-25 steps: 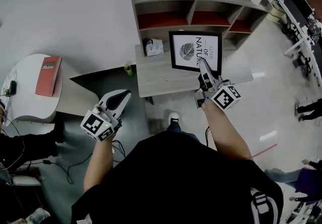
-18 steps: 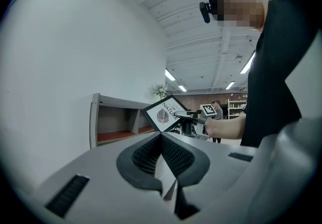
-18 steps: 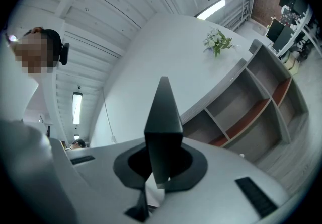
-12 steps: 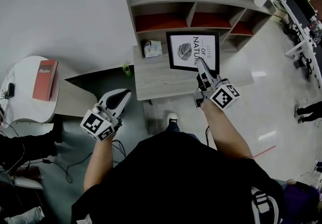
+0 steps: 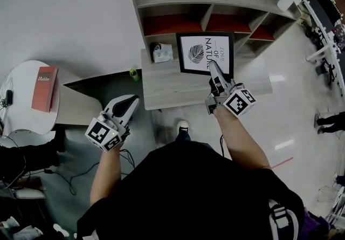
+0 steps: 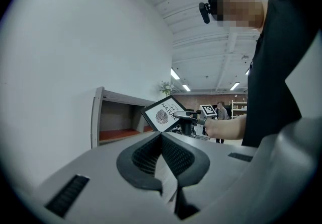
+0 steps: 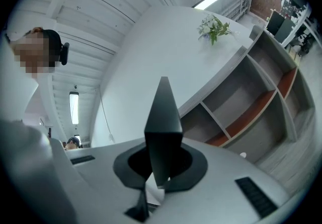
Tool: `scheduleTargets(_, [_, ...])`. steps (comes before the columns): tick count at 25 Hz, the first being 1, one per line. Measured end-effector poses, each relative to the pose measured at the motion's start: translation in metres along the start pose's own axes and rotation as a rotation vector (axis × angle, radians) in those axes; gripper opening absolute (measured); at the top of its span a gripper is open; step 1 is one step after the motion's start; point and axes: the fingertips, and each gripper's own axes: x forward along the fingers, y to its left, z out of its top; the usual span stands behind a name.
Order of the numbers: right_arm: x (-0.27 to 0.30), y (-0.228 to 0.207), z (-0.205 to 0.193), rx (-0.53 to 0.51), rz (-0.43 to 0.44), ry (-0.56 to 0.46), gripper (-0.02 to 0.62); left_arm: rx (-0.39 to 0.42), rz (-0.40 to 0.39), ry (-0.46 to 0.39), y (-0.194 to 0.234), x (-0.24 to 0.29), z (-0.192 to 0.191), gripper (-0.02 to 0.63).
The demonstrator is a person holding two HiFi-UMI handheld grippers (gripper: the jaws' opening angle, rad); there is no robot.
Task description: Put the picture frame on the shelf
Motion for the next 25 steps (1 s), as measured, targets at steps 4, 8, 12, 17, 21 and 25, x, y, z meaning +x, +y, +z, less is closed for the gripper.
scheduleTargets(4, [0.010,-0.011,-0.003,0.009,-0.002,0.011,0.026,-0.007,0.002,0.004,0.011,0.011,-0.001,0.020])
scheduleTargets(8, [0.021,-0.021,-0.002,0.020,-0.008,0.024,0.026,-0.016,0.003,0.007,0.021,0.022,0.001,0.020])
scheduleTargets(12, [0.031,-0.031,-0.003,0.043,-0.009,0.031,0.026,-0.022,0.012,0.012,0.032,0.031,0.002,0.020])
scheduleTargets(17, [0.040,-0.043,-0.001,0.051,-0.001,0.045,0.026,-0.018,0.018,0.017,0.039,0.046,0.006,0.020])
scheduleTargets(21, [0.046,-0.051,-0.002,0.060,0.012,0.061,0.026,-0.014,0.026,0.021,0.044,0.057,0.009,0.020])
scheduleTargets(25, [0.052,-0.063,-0.003,0.081,0.017,0.070,0.026,-0.013,0.038,0.024,0.049,0.068,0.012,0.020])
